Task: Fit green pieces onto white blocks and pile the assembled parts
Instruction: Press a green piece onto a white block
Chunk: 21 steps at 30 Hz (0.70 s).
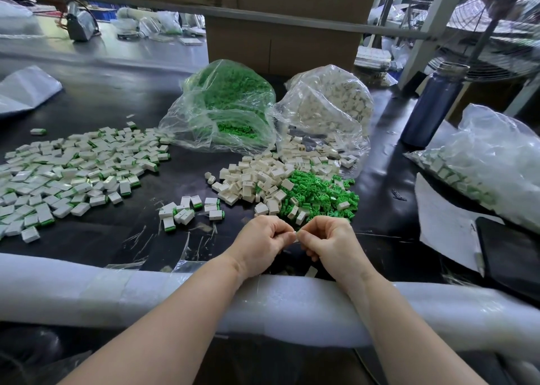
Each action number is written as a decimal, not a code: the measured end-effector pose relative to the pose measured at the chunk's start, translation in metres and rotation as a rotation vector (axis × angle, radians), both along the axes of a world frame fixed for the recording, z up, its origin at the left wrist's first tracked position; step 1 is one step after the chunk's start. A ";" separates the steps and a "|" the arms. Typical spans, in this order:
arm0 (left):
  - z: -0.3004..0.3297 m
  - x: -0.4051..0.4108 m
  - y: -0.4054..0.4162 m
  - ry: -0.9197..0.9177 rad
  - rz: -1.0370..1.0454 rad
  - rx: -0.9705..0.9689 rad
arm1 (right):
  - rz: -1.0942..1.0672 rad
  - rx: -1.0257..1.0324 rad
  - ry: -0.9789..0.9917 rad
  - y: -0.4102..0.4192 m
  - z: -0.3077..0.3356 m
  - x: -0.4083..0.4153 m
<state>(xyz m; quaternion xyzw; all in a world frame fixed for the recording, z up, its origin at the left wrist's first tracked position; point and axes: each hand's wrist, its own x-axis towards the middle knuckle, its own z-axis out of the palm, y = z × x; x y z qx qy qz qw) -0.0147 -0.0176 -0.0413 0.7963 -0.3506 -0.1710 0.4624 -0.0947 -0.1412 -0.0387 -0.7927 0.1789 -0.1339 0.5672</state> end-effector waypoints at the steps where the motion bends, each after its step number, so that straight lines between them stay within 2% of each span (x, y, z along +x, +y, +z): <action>1: 0.000 0.000 0.000 0.004 0.003 -0.004 | -0.007 0.007 -0.007 0.000 -0.001 0.000; 9: -0.001 -0.002 -0.001 0.098 0.056 -0.146 | -0.096 0.191 -0.162 -0.003 -0.003 0.002; 21: 0.004 -0.002 0.000 0.172 0.064 -0.219 | 0.006 0.264 -0.157 -0.001 -0.001 0.000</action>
